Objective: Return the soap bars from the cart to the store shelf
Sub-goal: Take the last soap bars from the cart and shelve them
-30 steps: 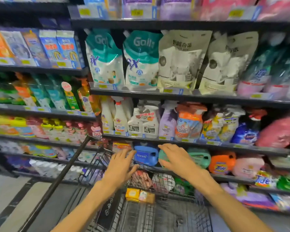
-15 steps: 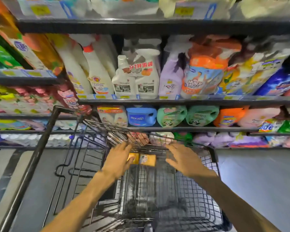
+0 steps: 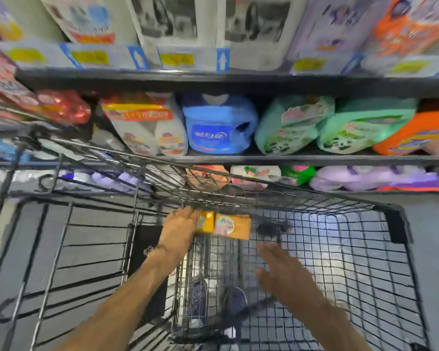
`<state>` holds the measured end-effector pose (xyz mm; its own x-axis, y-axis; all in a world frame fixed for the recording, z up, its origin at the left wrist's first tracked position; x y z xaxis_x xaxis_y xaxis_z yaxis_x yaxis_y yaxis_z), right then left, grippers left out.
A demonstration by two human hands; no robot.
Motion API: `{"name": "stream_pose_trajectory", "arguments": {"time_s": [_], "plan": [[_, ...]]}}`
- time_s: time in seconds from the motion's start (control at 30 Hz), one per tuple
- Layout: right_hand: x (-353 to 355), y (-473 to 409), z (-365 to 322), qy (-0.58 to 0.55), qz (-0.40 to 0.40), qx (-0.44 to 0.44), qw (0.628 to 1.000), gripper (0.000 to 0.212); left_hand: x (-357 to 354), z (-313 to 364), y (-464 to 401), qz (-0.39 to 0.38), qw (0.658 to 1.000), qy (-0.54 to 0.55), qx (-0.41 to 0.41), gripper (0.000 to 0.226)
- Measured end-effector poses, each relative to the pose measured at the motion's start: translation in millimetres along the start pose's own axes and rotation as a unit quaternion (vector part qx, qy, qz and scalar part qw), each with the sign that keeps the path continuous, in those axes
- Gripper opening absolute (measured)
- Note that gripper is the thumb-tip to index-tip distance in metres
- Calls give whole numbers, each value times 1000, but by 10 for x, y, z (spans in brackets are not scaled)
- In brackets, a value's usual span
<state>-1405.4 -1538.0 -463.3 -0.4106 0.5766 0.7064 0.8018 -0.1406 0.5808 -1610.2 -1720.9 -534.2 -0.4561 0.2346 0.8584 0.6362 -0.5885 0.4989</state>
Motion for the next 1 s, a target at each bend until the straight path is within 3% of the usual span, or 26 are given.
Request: {"name": "stream_pose_trajectory", "arguments": {"time_s": [0.13, 0.3, 0.43, 0.53, 0.73, 0.87, 1.0], "plan": [[-232, -99, 68, -28, -4, -3, 1000, 57, -354, -72, -302, -37, 994, -105, 22, 74], [-384, -183, 118, -18, 2, 5, 1000, 68, -433, -81, -428, -60, 988, -133, 51, 62], [-412, -332, 135, 9, 25, 12, 1000, 50, -395, -62, -403, -36, 990, -129, 53, 54], [-318, -521, 61, 38, 35, 17, 999, 49, -328, -79, -368, -23, 992, -117, 50, 49], [-307, -1107, 28, 60, 67, -44, 995, 53, -364, -168, -291, 15, 992, -115, 41, 41], [-390, -1400, 70, 50, 15, -112, 992, 66, -385, -194, -241, 30, 993, -110, 23, 44], [-435, -1565, 144, -24, -27, -168, 985, 61, -390, -226, -241, 28, 994, -101, 10, 54]]}}
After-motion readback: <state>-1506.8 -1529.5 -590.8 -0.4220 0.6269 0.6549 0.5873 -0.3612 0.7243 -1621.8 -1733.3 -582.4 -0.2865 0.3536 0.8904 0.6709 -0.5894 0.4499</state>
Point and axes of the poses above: each hand's wrist, its own y-axis away from the middle knuckle, its own x-axis out of the back of the hand, z = x × y, the point moved 2 cm from there along -y, towards the middle knuckle, and after that the axes turned 3 degrees about x, right-handed, at the moved point
